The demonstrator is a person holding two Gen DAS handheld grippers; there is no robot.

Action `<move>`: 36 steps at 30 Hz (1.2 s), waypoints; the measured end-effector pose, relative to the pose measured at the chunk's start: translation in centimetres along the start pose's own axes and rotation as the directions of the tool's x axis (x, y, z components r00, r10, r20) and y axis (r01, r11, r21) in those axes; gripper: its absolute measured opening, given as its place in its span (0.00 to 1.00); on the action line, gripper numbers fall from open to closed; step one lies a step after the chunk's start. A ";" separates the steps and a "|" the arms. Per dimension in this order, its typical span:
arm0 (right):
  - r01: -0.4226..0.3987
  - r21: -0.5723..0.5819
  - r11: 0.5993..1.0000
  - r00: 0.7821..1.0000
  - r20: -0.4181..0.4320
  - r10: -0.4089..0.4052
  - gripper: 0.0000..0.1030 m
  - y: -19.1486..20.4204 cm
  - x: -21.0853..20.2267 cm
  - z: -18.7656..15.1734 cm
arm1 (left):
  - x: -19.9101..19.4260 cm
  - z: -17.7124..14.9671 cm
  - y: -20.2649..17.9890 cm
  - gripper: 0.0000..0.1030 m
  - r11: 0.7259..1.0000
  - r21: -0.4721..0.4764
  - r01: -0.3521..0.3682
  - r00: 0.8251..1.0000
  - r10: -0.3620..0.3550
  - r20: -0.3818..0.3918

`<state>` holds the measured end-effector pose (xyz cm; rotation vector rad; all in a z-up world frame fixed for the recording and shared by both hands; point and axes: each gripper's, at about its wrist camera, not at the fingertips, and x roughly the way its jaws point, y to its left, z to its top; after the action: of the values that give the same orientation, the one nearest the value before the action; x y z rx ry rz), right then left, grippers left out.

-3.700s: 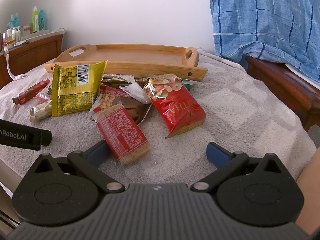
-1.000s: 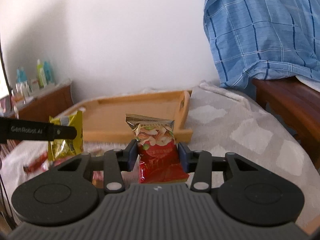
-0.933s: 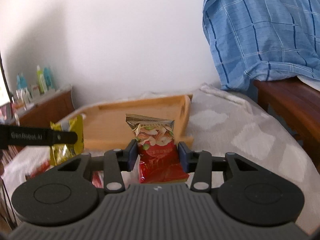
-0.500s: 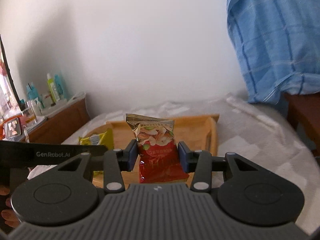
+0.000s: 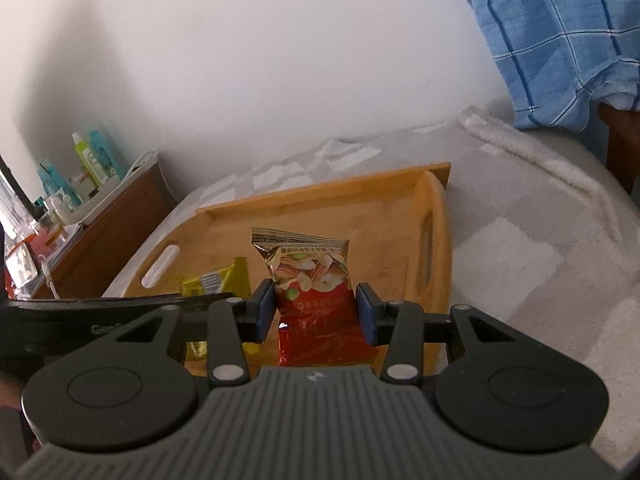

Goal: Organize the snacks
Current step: 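Carry both bags over the wooden tray and open both grippers to drop them, then move both grippers back over the remaining snacks on the towel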

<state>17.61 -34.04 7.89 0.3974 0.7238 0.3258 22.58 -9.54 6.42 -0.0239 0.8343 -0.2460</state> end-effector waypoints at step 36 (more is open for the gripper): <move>0.033 -0.034 0.999 0.979 0.201 -0.026 0.89 -0.5 -4.1 -0.2 | -6.6 -1.8 0.3 0.97 0.994 0.105 -0.031 0.992 0.018 0.122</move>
<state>14.62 -36.16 9.84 0.3776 0.5251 0.2663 17.10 -7.67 10.02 0.0710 0.6999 -0.2629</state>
